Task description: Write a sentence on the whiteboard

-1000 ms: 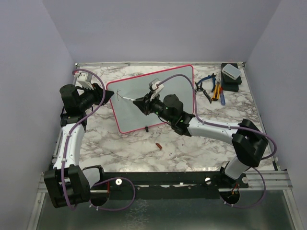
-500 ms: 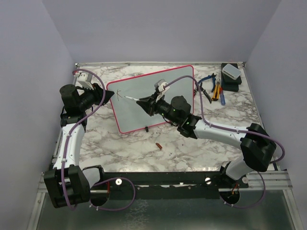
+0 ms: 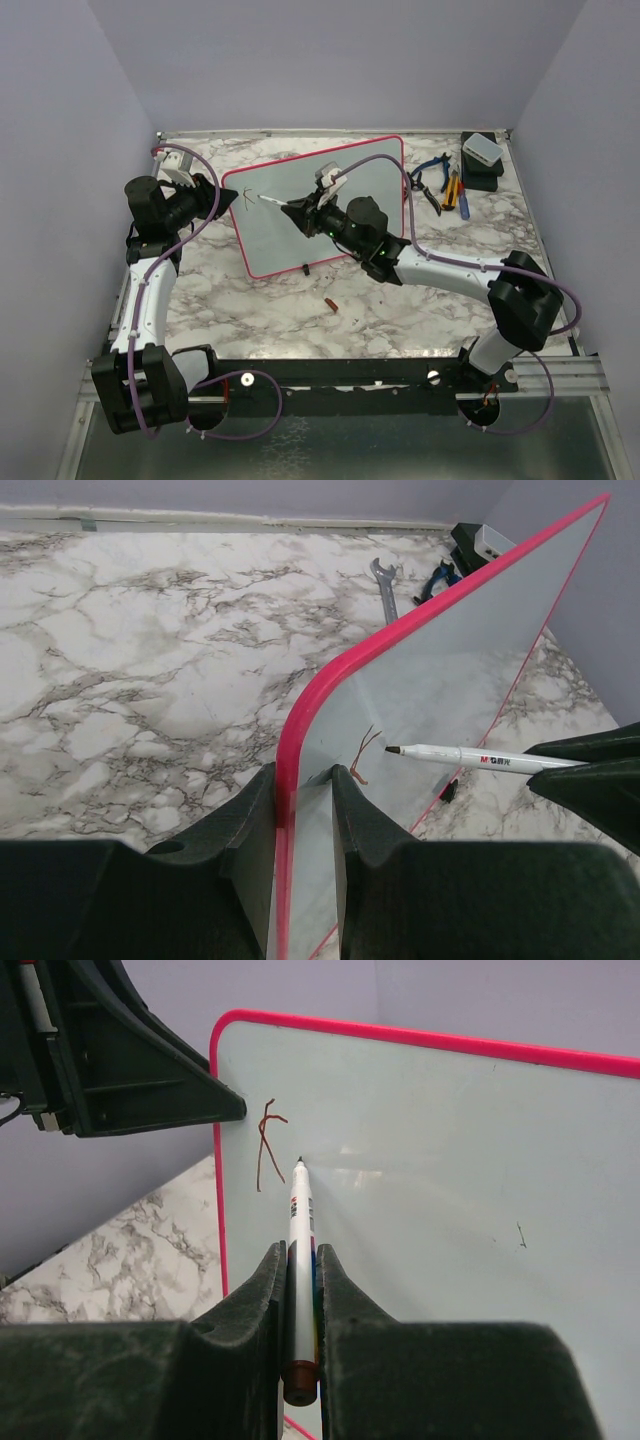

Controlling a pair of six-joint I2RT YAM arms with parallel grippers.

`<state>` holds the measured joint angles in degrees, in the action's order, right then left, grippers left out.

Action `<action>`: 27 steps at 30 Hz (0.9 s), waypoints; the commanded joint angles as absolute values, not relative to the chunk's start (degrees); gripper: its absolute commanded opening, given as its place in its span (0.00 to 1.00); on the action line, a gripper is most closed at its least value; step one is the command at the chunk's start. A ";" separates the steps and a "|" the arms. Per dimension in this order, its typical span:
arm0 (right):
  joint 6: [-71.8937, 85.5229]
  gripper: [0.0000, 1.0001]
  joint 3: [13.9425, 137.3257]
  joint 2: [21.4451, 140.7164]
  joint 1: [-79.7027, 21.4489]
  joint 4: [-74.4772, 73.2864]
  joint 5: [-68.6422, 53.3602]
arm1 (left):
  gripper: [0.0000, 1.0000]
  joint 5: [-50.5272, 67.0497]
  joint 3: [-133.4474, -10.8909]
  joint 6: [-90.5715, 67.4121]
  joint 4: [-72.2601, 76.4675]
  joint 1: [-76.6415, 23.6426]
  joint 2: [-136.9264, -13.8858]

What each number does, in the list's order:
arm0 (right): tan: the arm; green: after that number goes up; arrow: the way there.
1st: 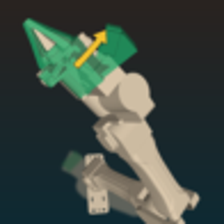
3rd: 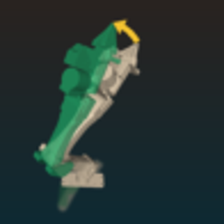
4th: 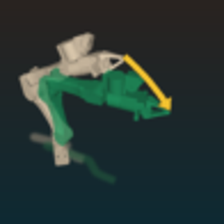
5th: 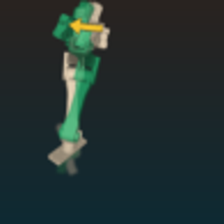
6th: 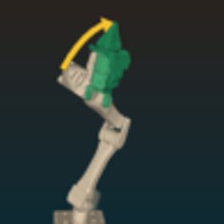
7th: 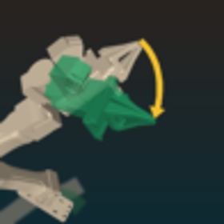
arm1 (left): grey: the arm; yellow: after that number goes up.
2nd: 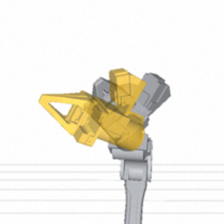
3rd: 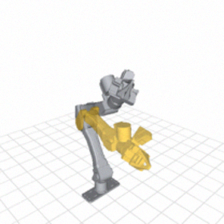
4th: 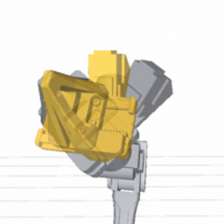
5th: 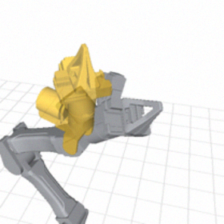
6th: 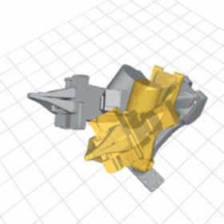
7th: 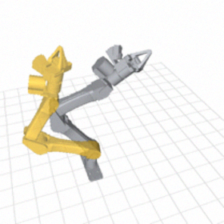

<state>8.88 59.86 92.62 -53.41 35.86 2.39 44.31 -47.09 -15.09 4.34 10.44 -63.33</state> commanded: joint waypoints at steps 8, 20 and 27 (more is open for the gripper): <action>7.80 0.01 59.28 92.02 -53.09 34.41 9.35 | 0.19 43.83 -46.33 -13.84 2.37 10.72 -62.77; 6.54 0.01 60.82 92.29 -53.09 34.99 8.78 | 0.19 43.90 -46.23 -13.80 2.35 10.72 -62.71; 6.61 0.01 61.03 92.90 -53.09 36.27 6.89 | 0.18 43.95 -46.16 -13.88 2.33 10.72 -62.67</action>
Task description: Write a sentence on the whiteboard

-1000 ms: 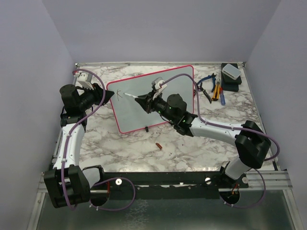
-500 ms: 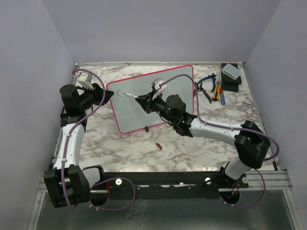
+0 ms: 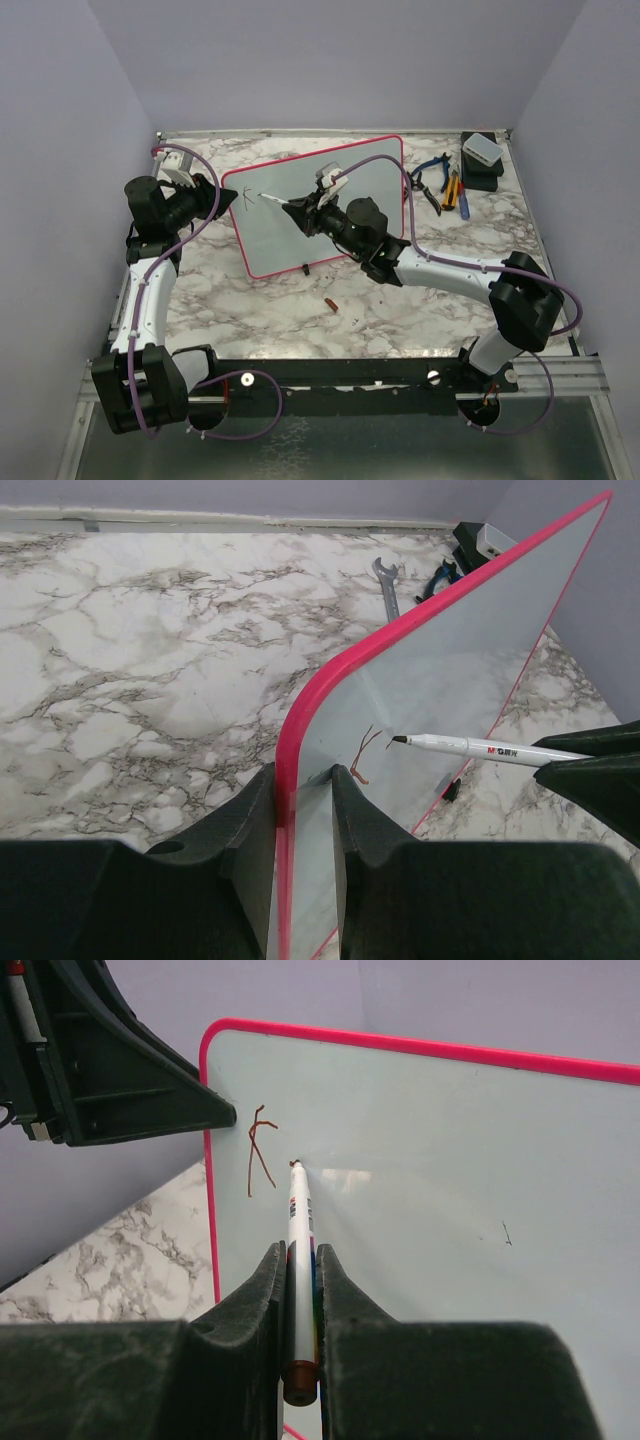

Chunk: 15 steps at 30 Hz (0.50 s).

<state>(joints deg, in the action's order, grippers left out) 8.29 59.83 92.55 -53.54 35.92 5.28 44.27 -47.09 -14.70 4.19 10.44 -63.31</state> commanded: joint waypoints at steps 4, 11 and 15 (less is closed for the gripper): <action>6.61 0.01 60.91 92.81 -53.09 36.98 6.68 | 0.18 44.01 -46.14 -13.96 2.29 10.72 -62.67; 6.55 0.01 61.59 92.95 -53.09 37.42 6.05 | 0.18 44.03 -46.13 -13.90 2.29 10.72 -62.59; 6.62 0.01 61.93 93.44 -53.09 37.08 5.27 | 0.18 44.03 -46.06 -13.94 2.29 10.72 -62.62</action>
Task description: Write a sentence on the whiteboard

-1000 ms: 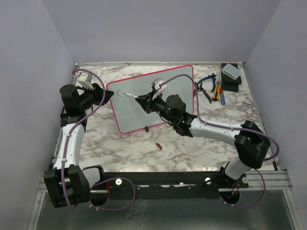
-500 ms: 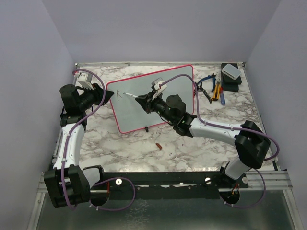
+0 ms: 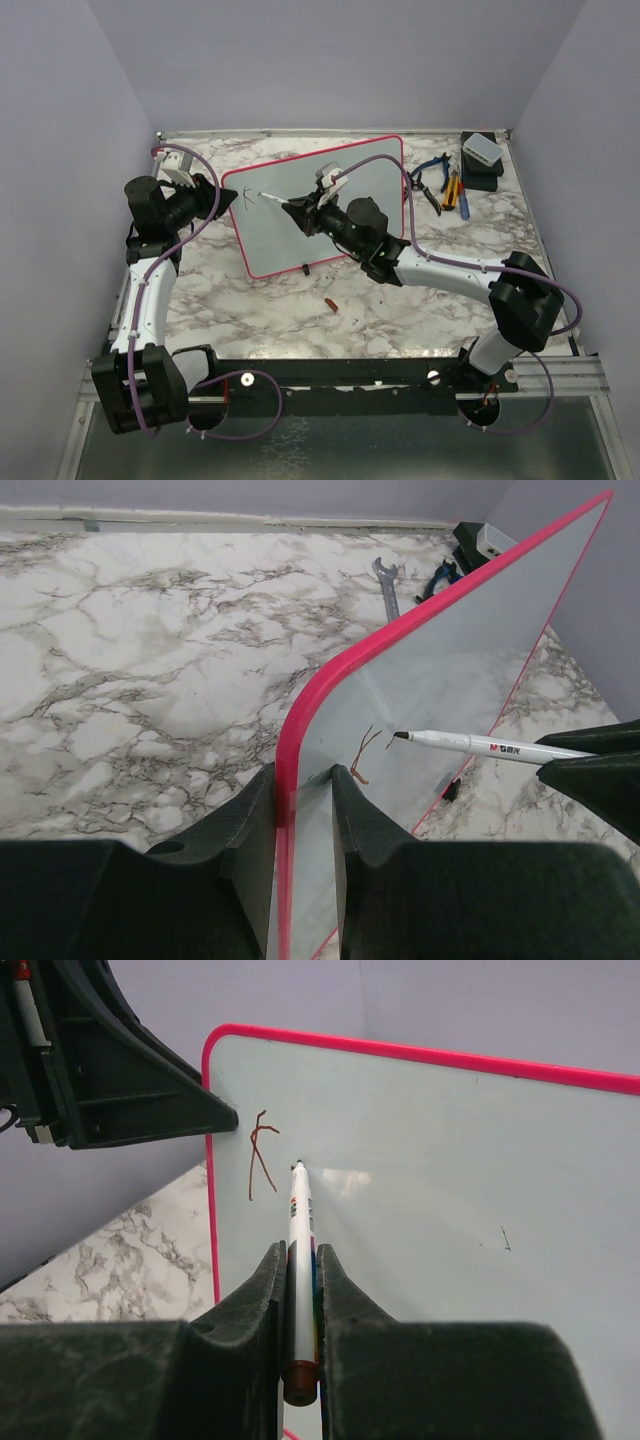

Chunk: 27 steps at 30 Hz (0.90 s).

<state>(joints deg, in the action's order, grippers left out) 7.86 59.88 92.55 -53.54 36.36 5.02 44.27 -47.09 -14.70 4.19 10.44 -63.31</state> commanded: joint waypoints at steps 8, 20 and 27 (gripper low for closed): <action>6.97 0.01 61.96 94.40 -53.09 37.18 2.62 | 0.18 44.03 -46.05 -13.93 2.29 10.72 -62.58; 7.84 0.01 60.13 94.58 -53.09 35.92 2.90 | 0.18 44.03 -46.07 -13.96 2.29 10.72 -62.66; 7.77 0.01 58.66 93.96 -53.10 34.69 4.17 | 0.18 44.08 -46.13 -13.91 2.29 10.74 -62.67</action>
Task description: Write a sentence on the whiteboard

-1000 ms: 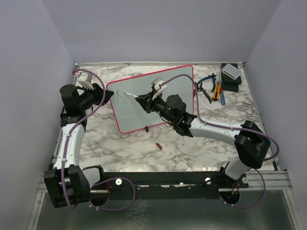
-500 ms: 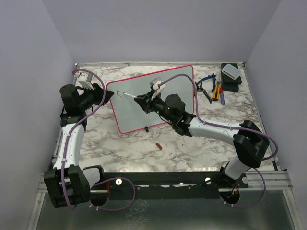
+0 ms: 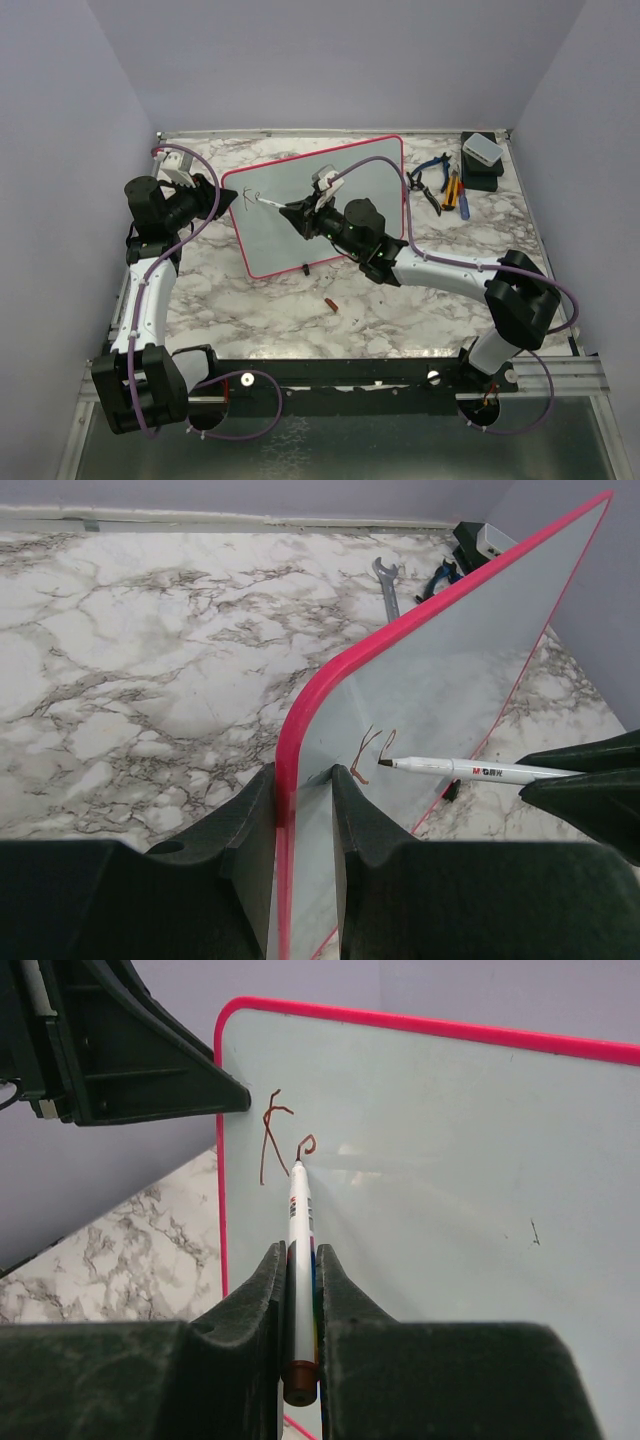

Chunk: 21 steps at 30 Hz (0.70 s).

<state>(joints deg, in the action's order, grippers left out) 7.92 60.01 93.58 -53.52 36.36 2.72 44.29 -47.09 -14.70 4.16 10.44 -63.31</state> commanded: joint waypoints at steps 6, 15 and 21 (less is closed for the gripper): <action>7.82 0.01 57.89 93.34 -53.09 35.01 5.95 | 0.18 43.97 -46.15 -13.91 2.28 10.72 -62.67; 7.29 0.01 56.72 91.22 -53.09 35.96 8.85 | 0.18 43.86 -46.23 -13.75 2.29 10.72 -62.75; 7.28 0.01 53.98 87.41 -53.15 38.69 3.87 | 0.18 43.77 -46.23 -13.74 2.29 10.72 -62.75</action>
<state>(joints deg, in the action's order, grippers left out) 7.99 56.21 90.91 -53.52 36.45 4.23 44.23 -47.09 -14.48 4.16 10.44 -63.29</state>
